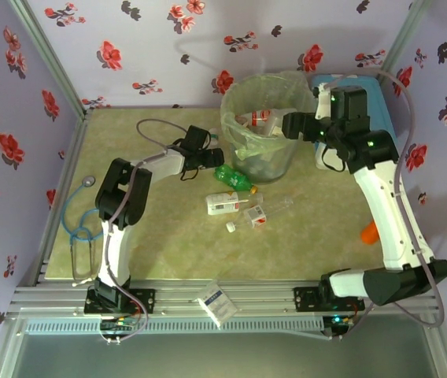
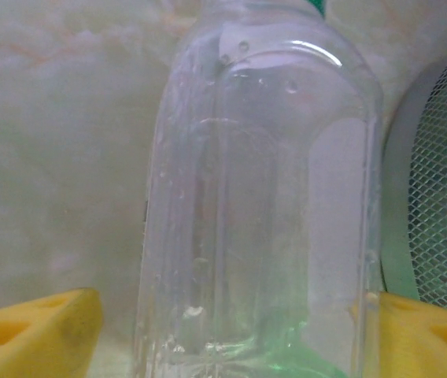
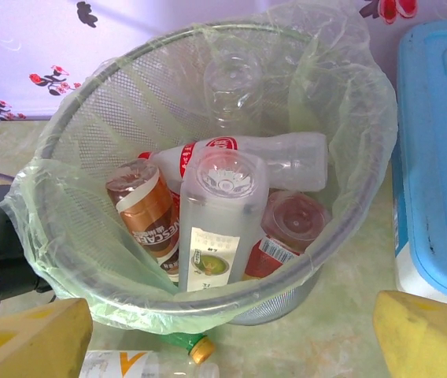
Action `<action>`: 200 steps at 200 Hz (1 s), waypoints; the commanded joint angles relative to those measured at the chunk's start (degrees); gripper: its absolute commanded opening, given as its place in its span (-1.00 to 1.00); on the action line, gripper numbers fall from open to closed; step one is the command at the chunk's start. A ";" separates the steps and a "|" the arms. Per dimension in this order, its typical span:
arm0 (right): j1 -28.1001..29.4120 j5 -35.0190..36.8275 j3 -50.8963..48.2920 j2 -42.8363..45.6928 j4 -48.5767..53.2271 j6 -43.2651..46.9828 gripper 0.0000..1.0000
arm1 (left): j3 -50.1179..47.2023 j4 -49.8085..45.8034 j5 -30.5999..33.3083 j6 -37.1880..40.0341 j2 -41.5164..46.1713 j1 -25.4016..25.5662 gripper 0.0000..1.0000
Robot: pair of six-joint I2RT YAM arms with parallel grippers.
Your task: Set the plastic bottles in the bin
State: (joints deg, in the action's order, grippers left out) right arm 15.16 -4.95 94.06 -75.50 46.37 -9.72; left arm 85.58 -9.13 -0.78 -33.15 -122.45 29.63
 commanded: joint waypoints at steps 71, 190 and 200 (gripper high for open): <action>0.17 0.21 -3.59 5.59 -0.10 -1.14 0.84 | -1.33 1.35 1.17 1.24 3.56 -0.40 0.30; 7.01 -13.15 0.82 0.79 -9.88 -7.13 0.78 | -27.13 15.75 -3.32 5.47 35.30 -3.51 0.21; 9.18 -13.32 2.12 -1.53 -11.14 -7.66 0.79 | -29.71 17.78 -4.94 5.61 38.43 -3.52 0.21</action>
State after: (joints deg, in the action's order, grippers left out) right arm 20.29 -14.87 92.73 -73.19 40.93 -14.72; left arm 60.95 1.85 -1.63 -30.02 -90.32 25.98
